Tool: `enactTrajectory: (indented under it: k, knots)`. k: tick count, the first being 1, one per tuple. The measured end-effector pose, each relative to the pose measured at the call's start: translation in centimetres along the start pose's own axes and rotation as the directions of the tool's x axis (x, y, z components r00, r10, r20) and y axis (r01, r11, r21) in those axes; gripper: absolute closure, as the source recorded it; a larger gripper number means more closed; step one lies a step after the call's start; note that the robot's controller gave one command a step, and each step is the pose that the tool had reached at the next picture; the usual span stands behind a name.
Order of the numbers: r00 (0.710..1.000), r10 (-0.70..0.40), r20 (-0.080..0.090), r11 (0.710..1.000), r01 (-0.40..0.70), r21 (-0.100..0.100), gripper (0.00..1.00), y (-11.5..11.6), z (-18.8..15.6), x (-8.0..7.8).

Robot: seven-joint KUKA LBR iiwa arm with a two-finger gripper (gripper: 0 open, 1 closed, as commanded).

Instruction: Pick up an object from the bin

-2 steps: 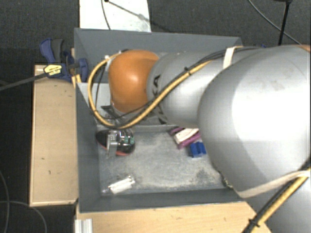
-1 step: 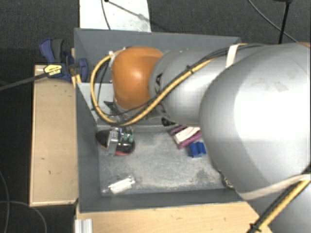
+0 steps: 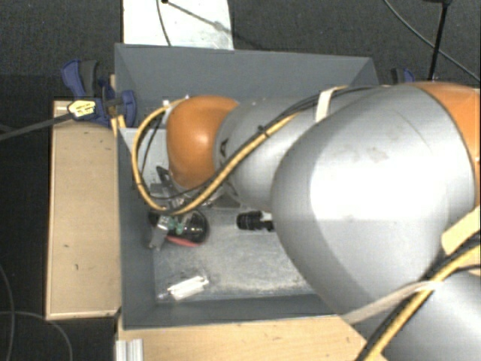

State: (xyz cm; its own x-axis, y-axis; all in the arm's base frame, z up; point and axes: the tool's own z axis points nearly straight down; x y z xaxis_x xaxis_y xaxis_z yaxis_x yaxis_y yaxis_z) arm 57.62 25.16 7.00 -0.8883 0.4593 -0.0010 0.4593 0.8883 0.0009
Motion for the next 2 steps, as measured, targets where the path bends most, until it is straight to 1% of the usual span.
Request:
enactTrajectory:
  k: [1,2]
  knots:
    - [1.0,0.0,0.002,1.0,0.0,-0.002,0.0,0.05,-0.1,-0.08]
    - [1.0,0.0,0.005,1.0,0.0,-0.006,1.0,0.18,-0.36,-0.21]
